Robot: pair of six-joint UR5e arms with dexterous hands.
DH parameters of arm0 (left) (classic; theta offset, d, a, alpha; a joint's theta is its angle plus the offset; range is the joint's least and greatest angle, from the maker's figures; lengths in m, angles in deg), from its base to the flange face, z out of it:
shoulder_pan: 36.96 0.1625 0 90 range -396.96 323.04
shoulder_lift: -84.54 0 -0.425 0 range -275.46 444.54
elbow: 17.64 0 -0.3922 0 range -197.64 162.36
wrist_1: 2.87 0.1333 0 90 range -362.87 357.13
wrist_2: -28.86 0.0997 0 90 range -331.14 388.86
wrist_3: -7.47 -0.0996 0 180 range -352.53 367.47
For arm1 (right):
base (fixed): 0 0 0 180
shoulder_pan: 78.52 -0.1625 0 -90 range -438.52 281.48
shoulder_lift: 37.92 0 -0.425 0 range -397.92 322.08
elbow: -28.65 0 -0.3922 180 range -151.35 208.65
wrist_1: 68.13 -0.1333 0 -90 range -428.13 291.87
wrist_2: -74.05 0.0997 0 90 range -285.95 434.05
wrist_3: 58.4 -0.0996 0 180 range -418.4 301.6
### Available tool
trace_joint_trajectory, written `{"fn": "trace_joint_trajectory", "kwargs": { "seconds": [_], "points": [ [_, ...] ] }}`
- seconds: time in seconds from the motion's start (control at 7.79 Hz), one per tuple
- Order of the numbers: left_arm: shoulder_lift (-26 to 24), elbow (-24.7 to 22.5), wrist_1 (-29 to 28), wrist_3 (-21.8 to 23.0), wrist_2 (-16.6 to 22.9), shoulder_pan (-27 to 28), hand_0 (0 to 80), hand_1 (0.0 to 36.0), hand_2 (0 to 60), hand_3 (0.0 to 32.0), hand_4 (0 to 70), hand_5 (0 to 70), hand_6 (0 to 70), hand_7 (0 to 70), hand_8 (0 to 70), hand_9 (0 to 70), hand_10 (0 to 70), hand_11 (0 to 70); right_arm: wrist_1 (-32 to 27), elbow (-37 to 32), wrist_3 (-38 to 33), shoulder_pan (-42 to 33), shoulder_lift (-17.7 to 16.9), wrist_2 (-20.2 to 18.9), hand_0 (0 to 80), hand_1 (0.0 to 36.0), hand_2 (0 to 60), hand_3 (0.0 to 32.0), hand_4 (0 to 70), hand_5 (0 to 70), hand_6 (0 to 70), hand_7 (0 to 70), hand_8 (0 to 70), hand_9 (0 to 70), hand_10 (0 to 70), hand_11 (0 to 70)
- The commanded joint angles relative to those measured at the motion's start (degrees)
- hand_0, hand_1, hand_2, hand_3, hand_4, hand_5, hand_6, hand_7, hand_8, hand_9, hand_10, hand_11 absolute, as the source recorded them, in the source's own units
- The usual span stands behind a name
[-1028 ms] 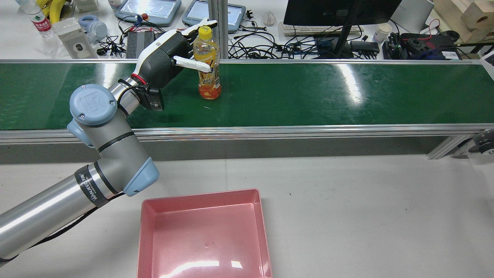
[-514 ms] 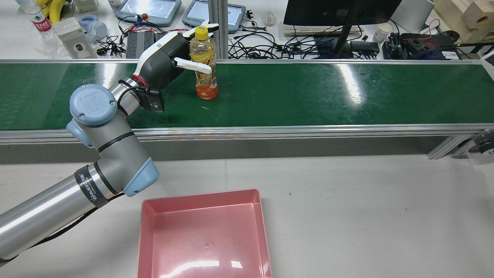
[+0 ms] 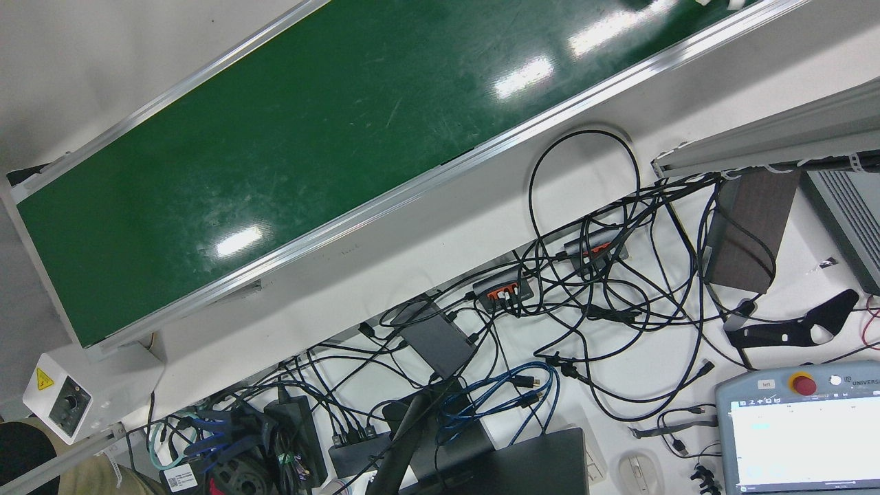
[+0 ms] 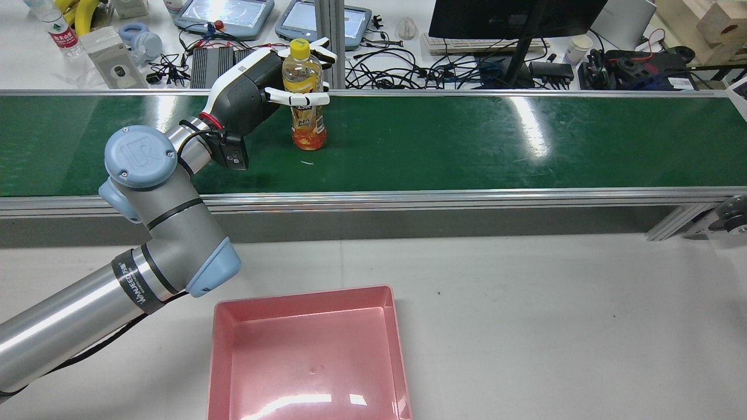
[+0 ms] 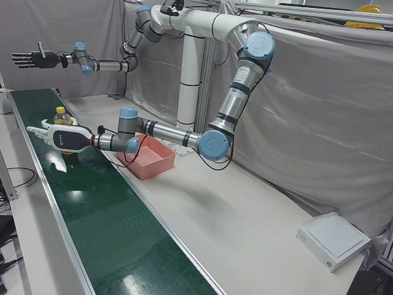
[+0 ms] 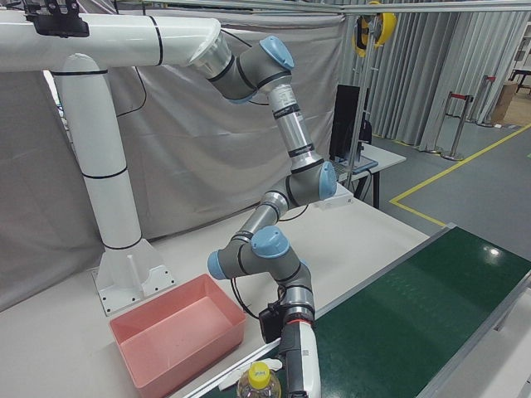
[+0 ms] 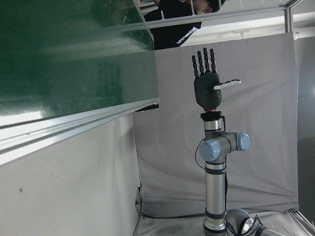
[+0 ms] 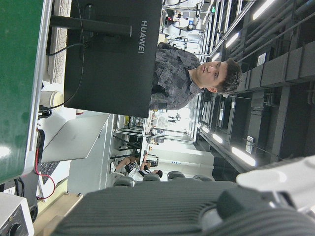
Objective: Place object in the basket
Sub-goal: 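Lift the bottle off the belt and carry it over the pink tray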
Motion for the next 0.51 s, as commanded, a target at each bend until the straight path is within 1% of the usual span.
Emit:
{"fn": "trace_joint_trajectory", "kwargs": {
  "seconds": [0.0, 0.13, 0.26, 0.39],
  "points": [
    [-2.0, -2.5, 9.2, 0.6, -0.7, -0.1, 64.6, 35.5, 60.0, 0.0, 70.0, 70.0, 70.0, 70.0, 70.0, 70.0, 70.0, 70.0, 0.0, 0.0, 0.0, 0.0, 0.0, 0.0, 0.0, 0.0, 0.0, 0.0, 0.0, 0.0, 0.0, 0.0, 0.0, 0.0, 0.0, 0.0],
    [-2.4, -2.5, 9.2, 0.7, -0.7, -0.1, 58.1, 36.0, 60.0, 0.0, 70.0, 70.0, 70.0, 70.0, 70.0, 70.0, 70.0, 70.0, 0.0, 0.0, 0.0, 0.0, 0.0, 0.0, 0.0, 0.0, 0.0, 0.0, 0.0, 0.0, 0.0, 0.0, 0.0, 0.0, 0.0, 0.0],
    [-2.5, -2.5, 8.9, 0.9, -0.7, -0.1, 56.0, 36.0, 60.0, 0.0, 70.0, 70.0, 70.0, 70.0, 70.0, 70.0, 70.0, 70.0, -0.1, 0.0, 0.0, 0.0, 0.0, 0.0, 0.0, 0.0, 0.0, 0.0, 0.0, 0.0, 0.0, 0.0, 0.0, 0.0, 0.0, 0.0],
    [-2.2, -3.8, 8.6, 0.9, -0.6, 0.0, 53.9, 36.0, 60.0, 0.0, 70.0, 70.0, 70.0, 70.0, 70.0, 70.0, 70.0, 70.0, -0.1, 0.0, 0.0, 0.0, 0.0, 0.0, 0.0, 0.0, 0.0, 0.0, 0.0, 0.0, 0.0, 0.0, 0.0, 0.0, 0.0, 0.0]
  ]
}}
